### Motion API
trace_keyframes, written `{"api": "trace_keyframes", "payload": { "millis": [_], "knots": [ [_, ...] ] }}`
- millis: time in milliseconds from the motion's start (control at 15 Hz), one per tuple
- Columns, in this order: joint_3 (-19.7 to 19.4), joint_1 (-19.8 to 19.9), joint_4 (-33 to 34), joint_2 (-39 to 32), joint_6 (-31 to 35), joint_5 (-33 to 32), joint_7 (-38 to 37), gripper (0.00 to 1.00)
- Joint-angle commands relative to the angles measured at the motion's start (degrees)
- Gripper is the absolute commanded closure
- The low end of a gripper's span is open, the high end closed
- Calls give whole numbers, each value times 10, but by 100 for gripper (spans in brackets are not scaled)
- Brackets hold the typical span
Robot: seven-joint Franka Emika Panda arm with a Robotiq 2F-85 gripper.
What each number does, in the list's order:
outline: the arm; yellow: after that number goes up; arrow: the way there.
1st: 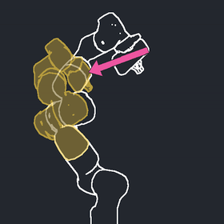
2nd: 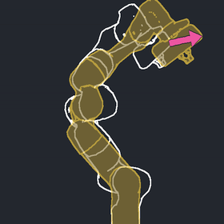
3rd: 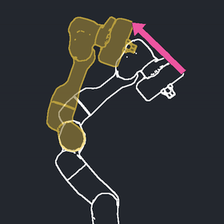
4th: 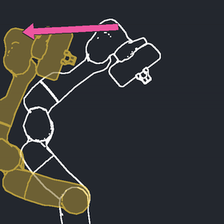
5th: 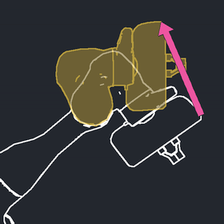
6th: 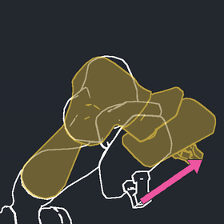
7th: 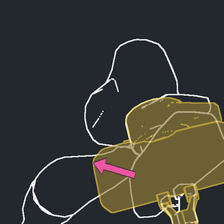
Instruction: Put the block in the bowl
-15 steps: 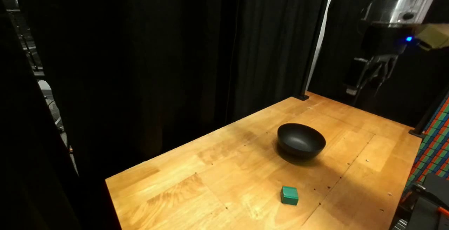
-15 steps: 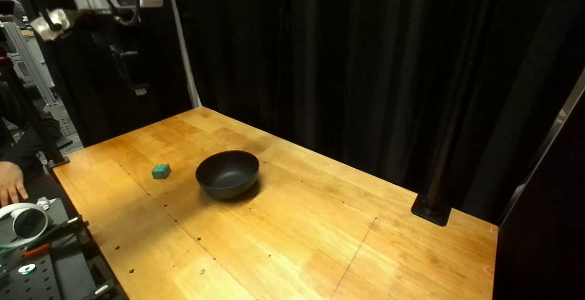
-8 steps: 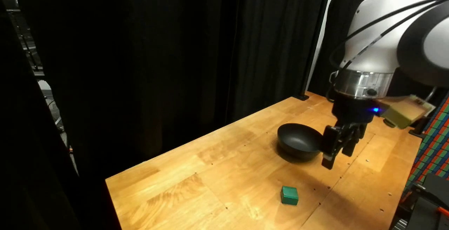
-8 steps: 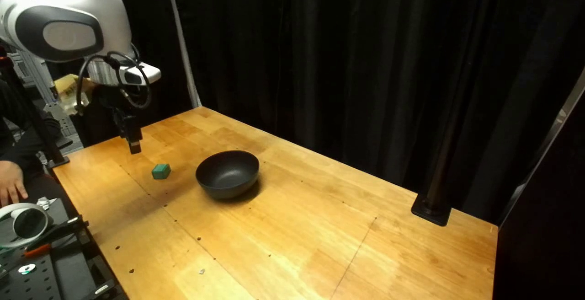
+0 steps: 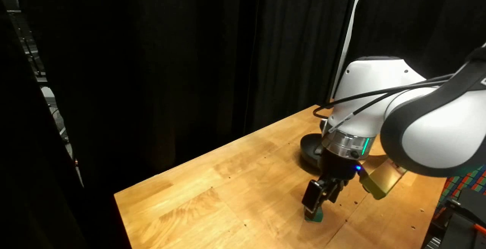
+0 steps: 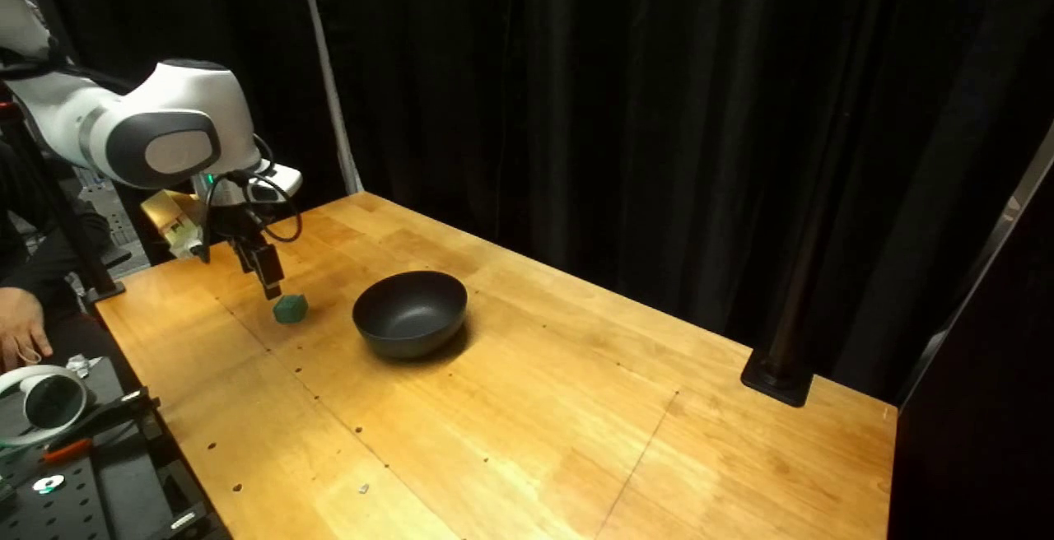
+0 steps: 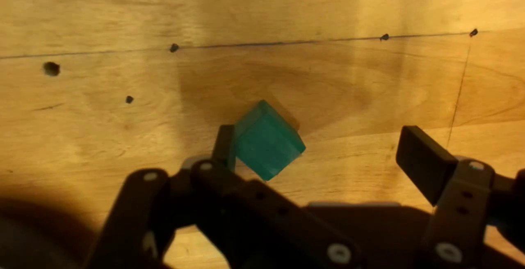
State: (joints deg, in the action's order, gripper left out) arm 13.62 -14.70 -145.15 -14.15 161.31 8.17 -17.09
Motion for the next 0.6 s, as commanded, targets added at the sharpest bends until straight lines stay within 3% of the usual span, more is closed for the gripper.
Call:
{"api": "trace_keyframes", "payload": {
  "millis": [0, 200, 533],
  "knots": [
    [-18, -21, 58, -75, 29, -18, -11, 0],
    [-28, -26, 85, -111, 32, -14, -5, 0],
    [-78, -56, 100, -119, 30, -44, -22, 0]
  ]
}}
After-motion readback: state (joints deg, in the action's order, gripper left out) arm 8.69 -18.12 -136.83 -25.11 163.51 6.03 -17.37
